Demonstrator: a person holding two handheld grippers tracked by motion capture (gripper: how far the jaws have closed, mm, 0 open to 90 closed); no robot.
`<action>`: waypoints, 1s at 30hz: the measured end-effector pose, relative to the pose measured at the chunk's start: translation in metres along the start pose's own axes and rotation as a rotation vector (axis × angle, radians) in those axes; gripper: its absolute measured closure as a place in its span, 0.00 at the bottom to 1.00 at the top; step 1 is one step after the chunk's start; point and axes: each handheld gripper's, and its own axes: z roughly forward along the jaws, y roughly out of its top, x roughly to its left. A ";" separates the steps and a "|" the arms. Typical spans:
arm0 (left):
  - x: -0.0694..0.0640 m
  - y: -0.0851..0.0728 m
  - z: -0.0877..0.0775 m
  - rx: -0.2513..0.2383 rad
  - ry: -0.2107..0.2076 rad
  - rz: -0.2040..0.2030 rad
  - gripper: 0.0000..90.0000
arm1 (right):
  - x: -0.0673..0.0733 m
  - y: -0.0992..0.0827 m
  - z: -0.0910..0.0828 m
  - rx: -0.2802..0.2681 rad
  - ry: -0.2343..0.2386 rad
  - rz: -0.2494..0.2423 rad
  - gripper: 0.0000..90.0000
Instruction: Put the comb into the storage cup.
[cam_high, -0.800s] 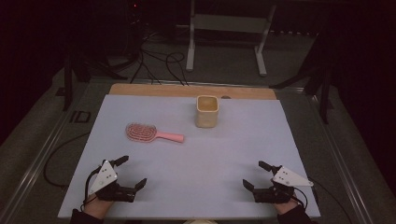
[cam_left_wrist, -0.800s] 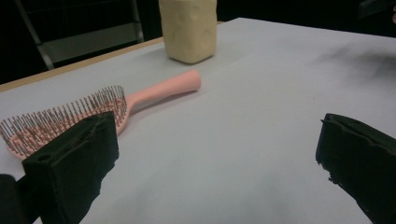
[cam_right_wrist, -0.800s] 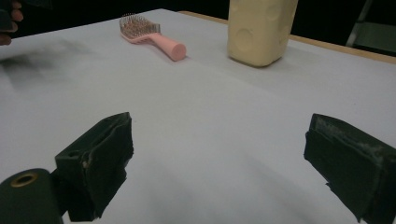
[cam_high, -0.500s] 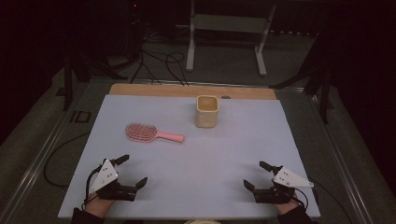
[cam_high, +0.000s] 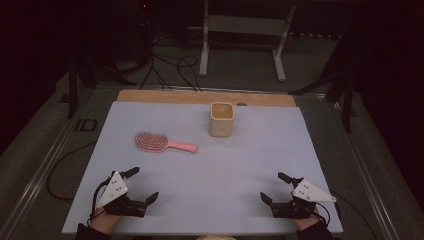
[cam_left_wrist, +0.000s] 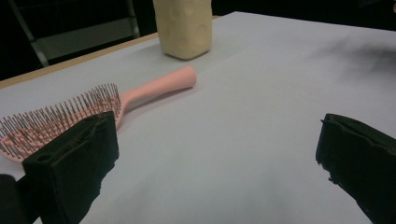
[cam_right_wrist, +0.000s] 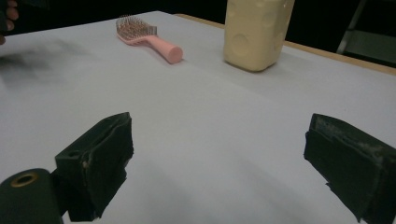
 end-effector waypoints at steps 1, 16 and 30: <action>0.000 0.001 0.000 -0.003 -0.003 0.001 0.00 | 0.000 0.000 0.000 -0.001 0.001 -0.004 0.09; -0.013 0.026 0.009 0.026 -0.078 0.042 0.00 | -0.001 0.003 -0.006 -0.032 -0.012 0.016 0.09; -0.007 0.066 0.007 0.009 -0.100 0.055 0.00 | 0.000 0.003 -0.006 -0.037 -0.008 0.024 0.09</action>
